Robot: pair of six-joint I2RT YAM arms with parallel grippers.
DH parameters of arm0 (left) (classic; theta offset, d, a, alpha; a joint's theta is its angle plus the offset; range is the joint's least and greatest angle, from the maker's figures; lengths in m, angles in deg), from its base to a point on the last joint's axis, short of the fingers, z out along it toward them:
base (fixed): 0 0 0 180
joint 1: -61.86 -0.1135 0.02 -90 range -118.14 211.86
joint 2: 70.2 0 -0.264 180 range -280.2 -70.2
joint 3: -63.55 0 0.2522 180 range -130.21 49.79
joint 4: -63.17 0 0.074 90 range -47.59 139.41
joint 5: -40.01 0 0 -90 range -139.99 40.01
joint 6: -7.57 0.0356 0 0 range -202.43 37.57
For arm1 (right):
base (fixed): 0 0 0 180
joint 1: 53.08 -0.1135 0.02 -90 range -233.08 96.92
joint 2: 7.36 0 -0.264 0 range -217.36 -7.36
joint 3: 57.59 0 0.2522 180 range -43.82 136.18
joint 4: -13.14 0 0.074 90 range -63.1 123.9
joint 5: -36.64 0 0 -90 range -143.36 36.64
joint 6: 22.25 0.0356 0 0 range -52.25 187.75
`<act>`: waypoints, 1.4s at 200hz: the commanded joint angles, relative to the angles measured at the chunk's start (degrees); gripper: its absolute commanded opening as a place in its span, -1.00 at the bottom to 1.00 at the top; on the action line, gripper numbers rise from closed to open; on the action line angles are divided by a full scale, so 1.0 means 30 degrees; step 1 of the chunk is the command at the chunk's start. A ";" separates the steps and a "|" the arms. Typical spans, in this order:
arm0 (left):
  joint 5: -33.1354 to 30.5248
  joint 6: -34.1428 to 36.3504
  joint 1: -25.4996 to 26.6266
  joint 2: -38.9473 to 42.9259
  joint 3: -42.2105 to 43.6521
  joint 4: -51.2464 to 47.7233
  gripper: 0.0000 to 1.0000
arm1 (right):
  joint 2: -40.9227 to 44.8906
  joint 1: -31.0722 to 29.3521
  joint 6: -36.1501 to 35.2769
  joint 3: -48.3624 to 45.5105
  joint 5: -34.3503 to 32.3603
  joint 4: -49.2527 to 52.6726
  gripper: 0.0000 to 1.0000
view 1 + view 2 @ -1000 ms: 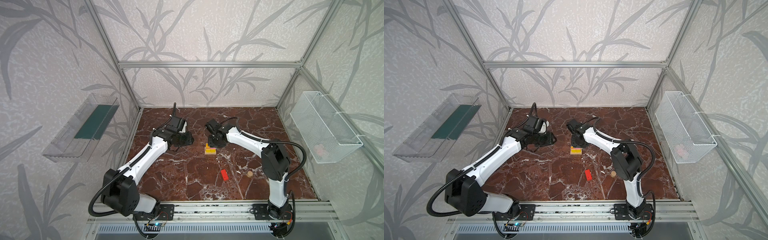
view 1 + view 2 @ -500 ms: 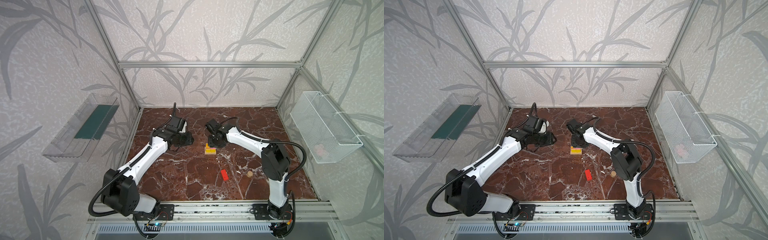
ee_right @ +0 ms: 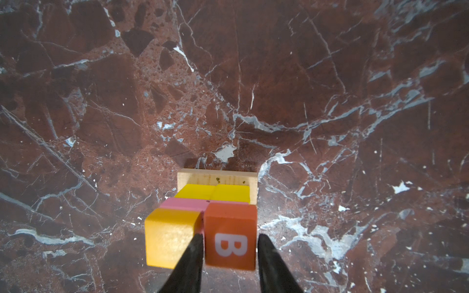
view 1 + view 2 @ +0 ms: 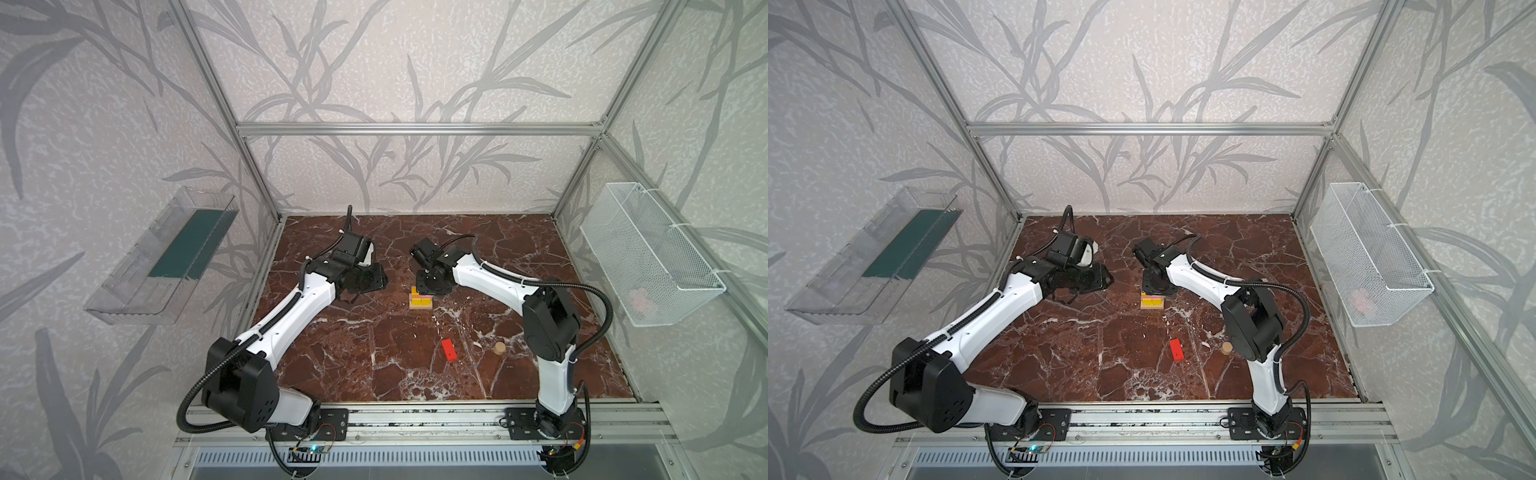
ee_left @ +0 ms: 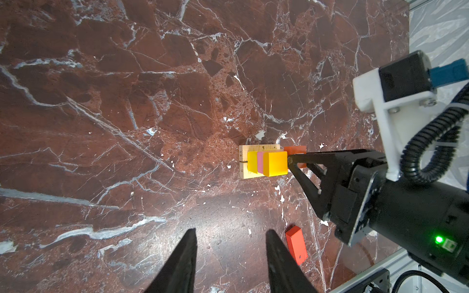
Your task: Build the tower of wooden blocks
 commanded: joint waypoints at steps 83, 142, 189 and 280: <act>0.0330 0.0179 -0.0029 -0.0584 0.0074 -0.0173 -0.14 | 0.1171 -0.0107 0.0041 -0.0309 -0.0340 0.0368 -0.24; 0.0703 0.0105 -0.0028 -0.0862 0.0045 -0.0113 -0.14 | 0.1792 -0.0110 0.0027 -0.0572 -0.0424 0.0317 -0.19; 0.1419 -0.0028 0.0281 -0.1600 -0.0236 -0.0084 -0.14 | 0.3021 0.0163 -0.0091 -0.1554 -0.0377 -0.0503 -0.10; 0.1816 0.0062 0.1597 -0.4013 -0.1377 -0.0311 -0.14 | 0.4472 0.2306 -0.0376 -0.4606 0.3062 -0.4862 -0.06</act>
